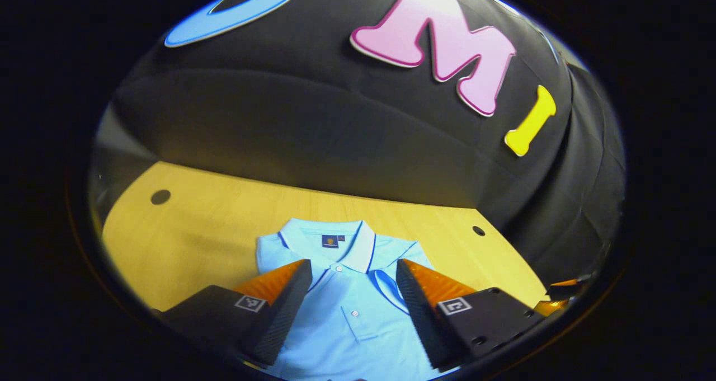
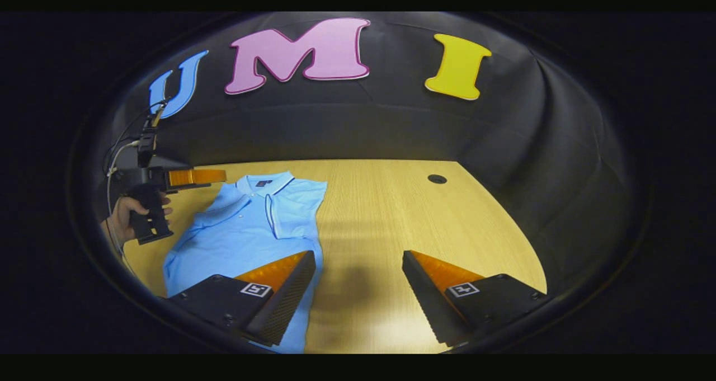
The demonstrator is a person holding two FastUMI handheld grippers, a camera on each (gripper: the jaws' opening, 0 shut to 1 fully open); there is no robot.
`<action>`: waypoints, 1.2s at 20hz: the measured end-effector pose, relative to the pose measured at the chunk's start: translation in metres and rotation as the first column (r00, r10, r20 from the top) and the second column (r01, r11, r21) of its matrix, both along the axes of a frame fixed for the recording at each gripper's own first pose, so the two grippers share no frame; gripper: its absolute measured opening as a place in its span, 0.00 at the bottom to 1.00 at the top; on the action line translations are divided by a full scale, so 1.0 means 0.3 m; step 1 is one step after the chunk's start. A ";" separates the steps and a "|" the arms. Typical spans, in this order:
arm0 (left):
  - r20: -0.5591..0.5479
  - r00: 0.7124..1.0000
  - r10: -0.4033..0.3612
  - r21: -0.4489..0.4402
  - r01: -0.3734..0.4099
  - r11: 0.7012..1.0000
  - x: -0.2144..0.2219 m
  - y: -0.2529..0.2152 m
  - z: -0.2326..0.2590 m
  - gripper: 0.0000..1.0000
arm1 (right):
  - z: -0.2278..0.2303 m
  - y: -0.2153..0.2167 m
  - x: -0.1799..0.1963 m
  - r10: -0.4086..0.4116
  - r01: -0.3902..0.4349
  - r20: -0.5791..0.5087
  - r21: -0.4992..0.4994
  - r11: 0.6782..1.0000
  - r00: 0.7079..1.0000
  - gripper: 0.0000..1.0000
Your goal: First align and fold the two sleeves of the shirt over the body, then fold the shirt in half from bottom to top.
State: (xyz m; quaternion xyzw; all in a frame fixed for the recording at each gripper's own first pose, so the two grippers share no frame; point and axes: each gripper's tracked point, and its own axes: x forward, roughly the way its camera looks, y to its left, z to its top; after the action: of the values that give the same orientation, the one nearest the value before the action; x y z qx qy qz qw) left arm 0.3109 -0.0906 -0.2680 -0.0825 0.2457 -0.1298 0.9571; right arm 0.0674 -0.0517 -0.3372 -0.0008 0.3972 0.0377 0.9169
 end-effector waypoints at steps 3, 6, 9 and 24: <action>0.042 0.999 0.012 0.055 -0.014 0.998 -0.172 0.029 0.069 0.98 | 0.012 0.035 -0.077 0.005 -0.005 -0.016 0.024 1.000 1.000 0.98; 0.027 0.999 0.034 0.102 -0.036 0.994 -0.398 0.067 0.089 0.97 | 0.019 0.083 -0.196 0.020 -0.017 -0.054 0.059 0.998 0.998 0.98; -0.024 0.998 0.060 0.131 -0.056 0.990 -0.645 0.099 0.069 0.98 | 0.005 0.126 -0.346 0.030 -0.021 -0.109 0.086 0.996 0.994 0.96; -0.295 0.940 0.170 0.256 -0.094 0.962 -1.268 0.251 -0.336 0.98 | -0.200 0.241 -0.734 0.051 -0.028 -0.268 0.088 0.996 0.962 1.00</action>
State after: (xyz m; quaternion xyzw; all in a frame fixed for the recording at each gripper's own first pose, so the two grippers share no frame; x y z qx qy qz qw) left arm -0.0696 -0.0154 -0.3687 -0.0030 0.4024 -0.0196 0.9153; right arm -0.1529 0.0206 -0.3973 0.0347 0.5164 0.0722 0.8526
